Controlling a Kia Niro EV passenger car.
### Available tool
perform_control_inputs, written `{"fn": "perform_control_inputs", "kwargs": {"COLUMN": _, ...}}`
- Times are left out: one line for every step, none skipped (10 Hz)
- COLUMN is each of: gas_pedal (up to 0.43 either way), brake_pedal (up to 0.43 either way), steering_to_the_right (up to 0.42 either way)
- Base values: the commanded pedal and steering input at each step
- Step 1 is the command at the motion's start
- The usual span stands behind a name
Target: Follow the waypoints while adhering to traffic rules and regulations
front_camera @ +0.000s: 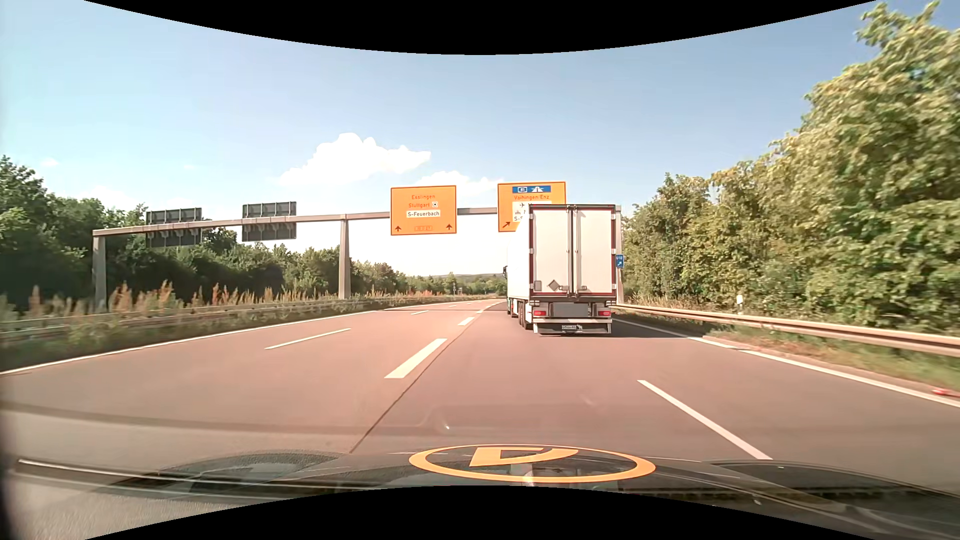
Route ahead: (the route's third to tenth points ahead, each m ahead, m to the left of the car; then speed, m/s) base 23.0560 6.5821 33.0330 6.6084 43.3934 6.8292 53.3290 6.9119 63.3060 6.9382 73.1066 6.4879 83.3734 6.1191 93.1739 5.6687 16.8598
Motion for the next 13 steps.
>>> {"fn": "perform_control_inputs", "kwargs": {"gas_pedal": 0.287, "brake_pedal": 0.0, "steering_to_the_right": 0.001}}
{"fn": "perform_control_inputs", "kwargs": {"gas_pedal": 0.37, "brake_pedal": 0.0, "steering_to_the_right": 0.001}}
{"fn": "perform_control_inputs", "kwargs": {"gas_pedal": 0.409, "brake_pedal": 0.0, "steering_to_the_right": 0.001}}
{"fn": "perform_control_inputs", "kwargs": {"gas_pedal": 0.429, "brake_pedal": 0.0, "steering_to_the_right": 0.001}}
{"fn": "perform_control_inputs", "kwargs": {"gas_pedal": 0.449, "brake_pedal": 0.0, "steering_to_the_right": 0.001}}
{"fn": "perform_control_inputs", "kwargs": {"gas_pedal": 0.449, "brake_pedal": 0.0, "steering_to_the_right": 0.001}}
{"fn": "perform_control_inputs", "kwargs": {"gas_pedal": 0.449, "brake_pedal": 0.0, "steering_to_the_right": 0.001}}
{"fn": "perform_control_inputs", "kwargs": {"gas_pedal": 0.429, "brake_pedal": 0.0, "steering_to_the_right": 0.001}}
{"fn": "perform_control_inputs", "kwargs": {"gas_pedal": 0.331, "brake_pedal": 0.0, "steering_to_the_right": 0.001}}
{"fn": "perform_control_inputs", "kwargs": {"gas_pedal": 0.311, "brake_pedal": 0.0, "steering_to_the_right": 0.001}}
{"fn": "perform_control_inputs", "kwargs": {"gas_pedal": 0.311, "brake_pedal": 0.0, "steering_to_the_right": 0.001}}
{"fn": "perform_control_inputs", "kwargs": {"gas_pedal": 0.311, "brake_pedal": 0.0, "steering_to_the_right": 0.001}}
{"fn": "perform_control_inputs", "kwargs": {"gas_pedal": 0.311, "brake_pedal": 0.0, "steering_to_the_right": 0.0}}
